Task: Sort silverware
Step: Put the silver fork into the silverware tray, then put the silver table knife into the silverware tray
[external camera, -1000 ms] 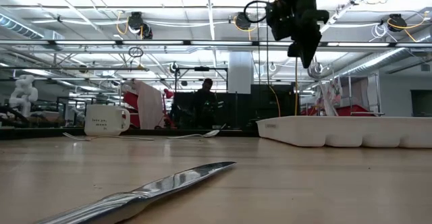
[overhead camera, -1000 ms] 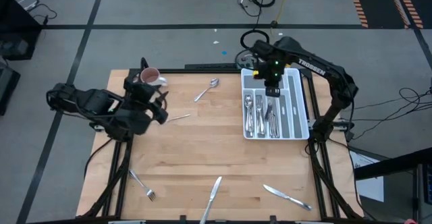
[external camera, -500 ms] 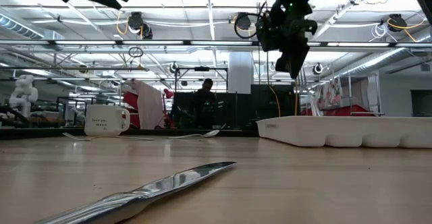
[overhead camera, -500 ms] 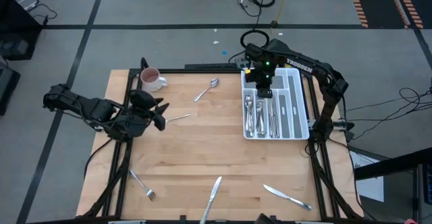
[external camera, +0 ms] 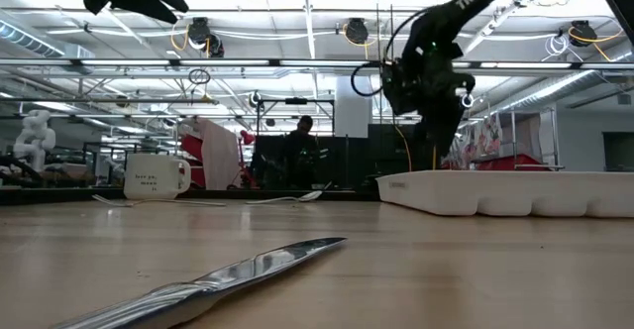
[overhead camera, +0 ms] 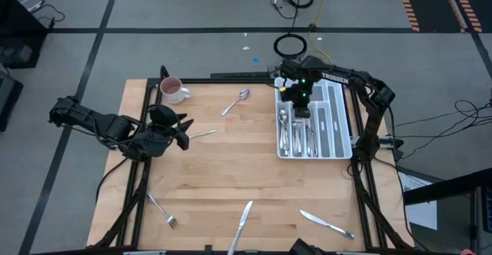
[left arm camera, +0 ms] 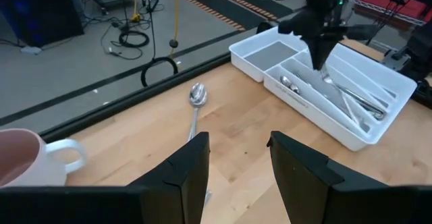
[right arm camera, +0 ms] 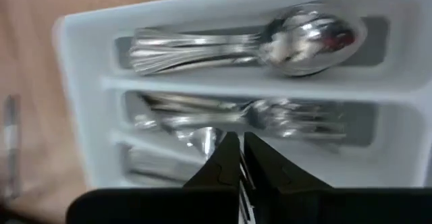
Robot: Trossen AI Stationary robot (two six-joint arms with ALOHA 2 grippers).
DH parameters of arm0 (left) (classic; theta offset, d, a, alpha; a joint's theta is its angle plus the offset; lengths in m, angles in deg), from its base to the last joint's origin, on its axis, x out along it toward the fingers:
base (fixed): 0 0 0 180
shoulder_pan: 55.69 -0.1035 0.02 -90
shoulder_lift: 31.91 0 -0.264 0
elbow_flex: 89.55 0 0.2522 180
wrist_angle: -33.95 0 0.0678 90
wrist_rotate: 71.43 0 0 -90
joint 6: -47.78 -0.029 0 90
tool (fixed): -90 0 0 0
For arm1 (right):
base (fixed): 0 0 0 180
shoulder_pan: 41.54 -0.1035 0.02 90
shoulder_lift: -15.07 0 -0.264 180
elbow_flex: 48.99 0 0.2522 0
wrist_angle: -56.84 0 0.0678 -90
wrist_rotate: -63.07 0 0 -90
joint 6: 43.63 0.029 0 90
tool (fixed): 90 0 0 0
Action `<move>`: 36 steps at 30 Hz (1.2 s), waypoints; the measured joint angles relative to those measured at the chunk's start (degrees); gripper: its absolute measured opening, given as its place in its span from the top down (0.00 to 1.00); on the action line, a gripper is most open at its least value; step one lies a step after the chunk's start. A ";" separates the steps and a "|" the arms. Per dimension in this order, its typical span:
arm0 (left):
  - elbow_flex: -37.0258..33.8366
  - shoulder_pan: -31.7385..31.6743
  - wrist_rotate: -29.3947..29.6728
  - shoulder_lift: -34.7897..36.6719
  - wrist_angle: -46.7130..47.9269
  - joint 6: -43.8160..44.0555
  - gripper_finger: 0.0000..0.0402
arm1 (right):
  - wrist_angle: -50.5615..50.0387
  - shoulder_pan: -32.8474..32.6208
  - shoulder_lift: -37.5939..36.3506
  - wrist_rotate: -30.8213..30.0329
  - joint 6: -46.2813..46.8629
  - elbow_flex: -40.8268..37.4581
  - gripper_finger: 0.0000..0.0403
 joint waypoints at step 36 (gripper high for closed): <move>0.02 0.00 1.23 -2.22 0.59 -0.01 0.60 | 3.22 -7.81 -19.31 -5.07 19.92 3.50 0.46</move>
